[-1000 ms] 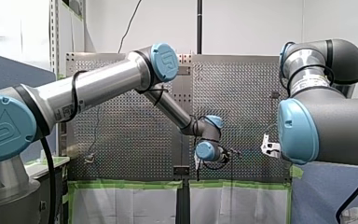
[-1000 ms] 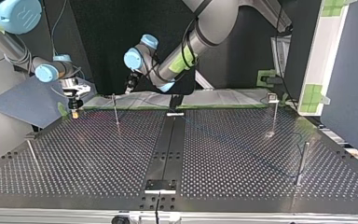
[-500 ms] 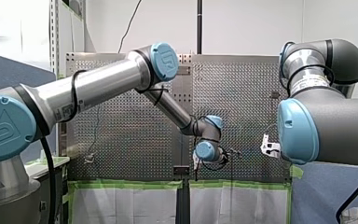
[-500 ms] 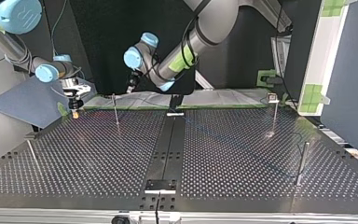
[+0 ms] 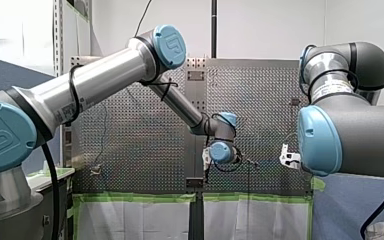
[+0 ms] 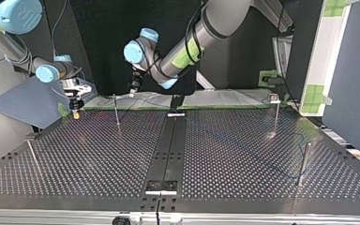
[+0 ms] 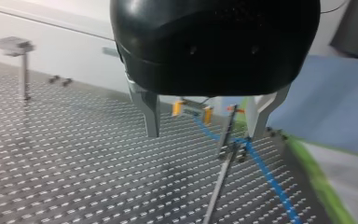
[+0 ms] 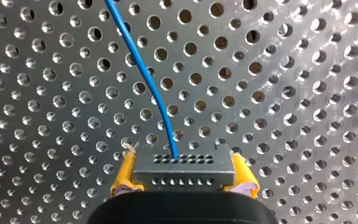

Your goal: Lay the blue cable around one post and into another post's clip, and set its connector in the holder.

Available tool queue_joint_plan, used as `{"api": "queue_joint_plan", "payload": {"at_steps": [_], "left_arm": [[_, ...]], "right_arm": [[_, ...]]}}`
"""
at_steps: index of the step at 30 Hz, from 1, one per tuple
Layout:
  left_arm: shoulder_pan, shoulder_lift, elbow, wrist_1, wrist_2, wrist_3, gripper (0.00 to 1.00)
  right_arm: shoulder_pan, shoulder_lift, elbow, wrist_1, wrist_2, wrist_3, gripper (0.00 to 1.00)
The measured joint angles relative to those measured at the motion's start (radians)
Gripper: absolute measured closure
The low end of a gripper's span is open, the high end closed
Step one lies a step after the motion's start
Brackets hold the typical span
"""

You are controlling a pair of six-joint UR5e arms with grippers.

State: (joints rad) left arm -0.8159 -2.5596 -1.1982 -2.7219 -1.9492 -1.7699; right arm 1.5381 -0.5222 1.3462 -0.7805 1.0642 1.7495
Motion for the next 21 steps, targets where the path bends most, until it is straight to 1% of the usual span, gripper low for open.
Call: {"api": "queue_joint_plan", "payload": {"at_steps": [9, 21], "left_arm": [[0.019, 0.075, -0.074, 0.074, -0.005, -0.035, 0.1], [0.038, 0.177, -0.177, 0.177, -0.006, -0.07, 0.1]], "right_arm": [[0.008, 0.0, 0.0, 0.008, 0.003, 0.0, 1.0], [0.01, 0.0, 0.0, 0.009, 0.0, 0.002, 1.0]]}}
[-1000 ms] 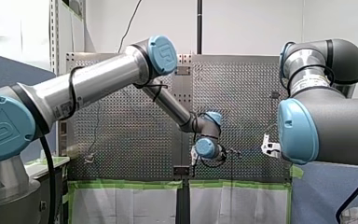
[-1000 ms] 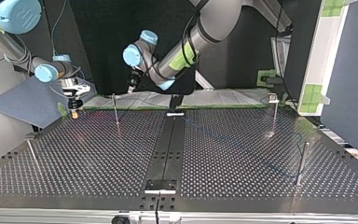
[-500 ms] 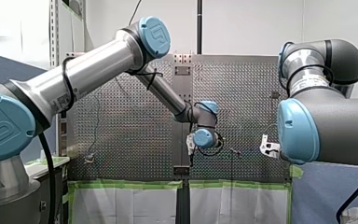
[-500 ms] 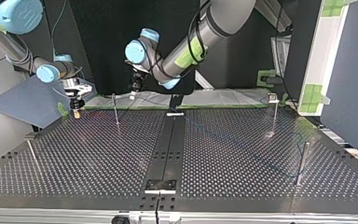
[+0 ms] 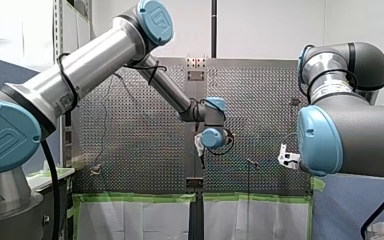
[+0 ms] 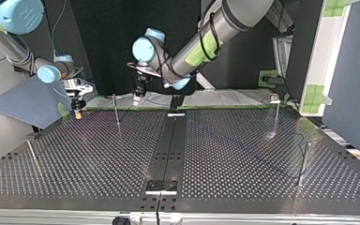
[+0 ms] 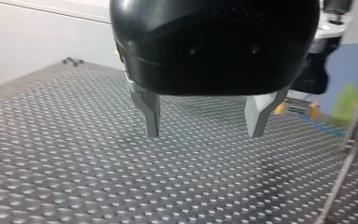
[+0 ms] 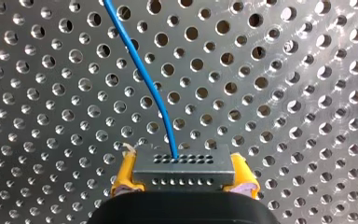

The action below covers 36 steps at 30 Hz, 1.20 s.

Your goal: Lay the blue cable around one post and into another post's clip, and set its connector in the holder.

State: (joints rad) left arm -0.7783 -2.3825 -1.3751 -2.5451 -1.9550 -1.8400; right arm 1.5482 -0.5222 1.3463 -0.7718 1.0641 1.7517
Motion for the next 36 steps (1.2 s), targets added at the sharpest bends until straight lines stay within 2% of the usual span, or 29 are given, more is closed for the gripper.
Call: {"api": "queue_joint_plan", "payload": {"at_steps": [12, 17, 27, 36], "left_arm": [[0.002, 0.099, -0.099, 0.096, 0.0, -0.018, 0.1], [0.006, 0.139, -0.139, 0.112, 0.0, -0.026, 0.1], [0.036, 0.22, -0.22, 0.174, 0.0, -0.056, 0.1], [0.049, 0.293, -0.293, 0.185, 0.0, -0.059, 0.1]], "right_arm": [[0.005, 0.001, 0.0, 0.0, 0.003, 0.0, 1.0], [0.007, 0.0, 0.0, 0.0, 0.004, 0.0, 1.0], [0.01, 0.001, 0.0, 0.0, 0.005, 0.0, 1.0], [0.014, 0.001, 0.0, 0.0, 0.005, 0.0, 1.0]]}}
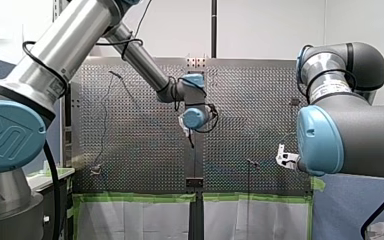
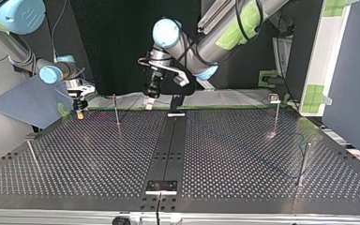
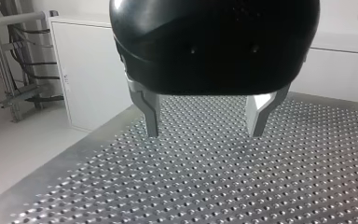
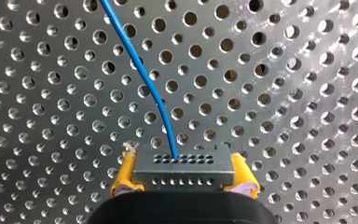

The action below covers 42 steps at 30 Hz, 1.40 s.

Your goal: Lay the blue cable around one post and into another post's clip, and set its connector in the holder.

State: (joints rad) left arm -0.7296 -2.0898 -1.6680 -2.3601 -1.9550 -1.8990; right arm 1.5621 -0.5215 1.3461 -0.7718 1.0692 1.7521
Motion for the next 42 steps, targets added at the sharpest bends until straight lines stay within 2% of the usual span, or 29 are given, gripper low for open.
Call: {"api": "queue_joint_plan", "payload": {"at_steps": [30, 35, 42], "left_arm": [[0.01, 0.264, -0.264, 0.003, -0.003, 0.0, 0.1], [0.04, 0.306, -0.306, 0.033, -0.025, 0.001, 0.1], [0.103, 0.371, -0.371, 0.096, 0.018, 0.014, 0.1]], "right_arm": [[0.015, 0.0, 0.0, 0.0, 0.0, -0.001, 1.0], [0.017, 0.0, 0.0, 0.0, 0.001, -0.001, 1.0], [0.019, 0.0, 0.0, 0.0, 0.001, 0.0, 1.0]]}}
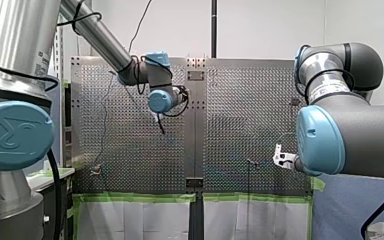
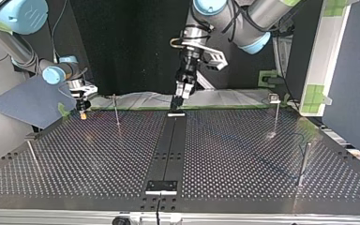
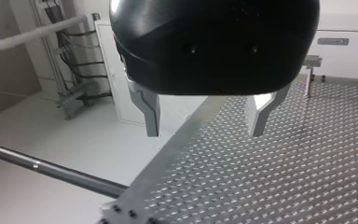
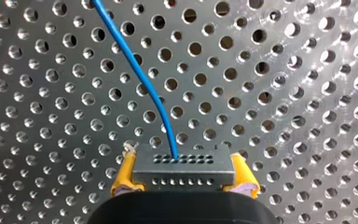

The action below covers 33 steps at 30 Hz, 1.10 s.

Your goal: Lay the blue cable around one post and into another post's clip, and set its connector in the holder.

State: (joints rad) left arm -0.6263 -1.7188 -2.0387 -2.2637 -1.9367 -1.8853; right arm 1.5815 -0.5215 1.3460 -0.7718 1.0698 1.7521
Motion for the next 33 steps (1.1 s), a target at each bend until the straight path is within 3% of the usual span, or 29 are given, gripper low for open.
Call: {"api": "queue_joint_plan", "payload": {"at_steps": [9, 16, 23, 33], "left_arm": [[0.079, 0.039, -0.079, 0.079, 0.073, 0.015, 0.12], [0.133, 0.04, -0.133, 0.133, 0.08, 0.035, 0.12], [0.188, 0.04, -0.191, 0.18, 0.069, 0.046, 0.12], [0.197, 0.04, -0.277, 0.115, 0.002, 0.083, 0.12]], "right_arm": [[0.004, 0.0, 0.0, 0.0, 0.0, 0.0, 1.0], [0.006, 0.0, 0.0, -0.001, 0.0, 0.0, 1.0], [0.008, 0.0, -0.001, -0.004, 0.0, -0.001, 1.0], [0.013, -0.001, -0.001, 0.006, 0.002, -0.021, 1.0]]}}
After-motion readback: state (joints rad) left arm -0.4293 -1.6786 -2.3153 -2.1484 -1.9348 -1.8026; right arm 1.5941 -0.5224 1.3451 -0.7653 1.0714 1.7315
